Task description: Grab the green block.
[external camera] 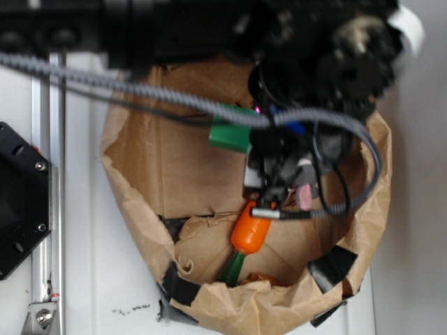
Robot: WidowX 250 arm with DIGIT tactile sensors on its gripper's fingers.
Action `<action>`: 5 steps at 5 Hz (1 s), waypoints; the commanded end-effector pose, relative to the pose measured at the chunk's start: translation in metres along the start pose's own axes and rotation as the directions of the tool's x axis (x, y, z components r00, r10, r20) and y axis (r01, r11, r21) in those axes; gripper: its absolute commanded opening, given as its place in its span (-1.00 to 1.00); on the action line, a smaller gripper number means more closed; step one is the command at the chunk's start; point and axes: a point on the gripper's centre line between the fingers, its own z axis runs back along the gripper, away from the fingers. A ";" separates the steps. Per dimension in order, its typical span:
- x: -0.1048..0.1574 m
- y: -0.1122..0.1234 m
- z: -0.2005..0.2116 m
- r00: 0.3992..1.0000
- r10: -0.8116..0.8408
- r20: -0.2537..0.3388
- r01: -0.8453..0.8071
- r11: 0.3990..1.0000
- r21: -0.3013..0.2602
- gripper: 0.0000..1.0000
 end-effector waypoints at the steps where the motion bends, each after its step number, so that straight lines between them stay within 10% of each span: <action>1: -0.022 -0.036 0.027 0.987 -0.144 0.072 0.133 0.982 0.135 -1.00; 5: -0.040 -0.007 0.024 0.981 0.161 0.113 -0.180 0.964 0.195 -1.00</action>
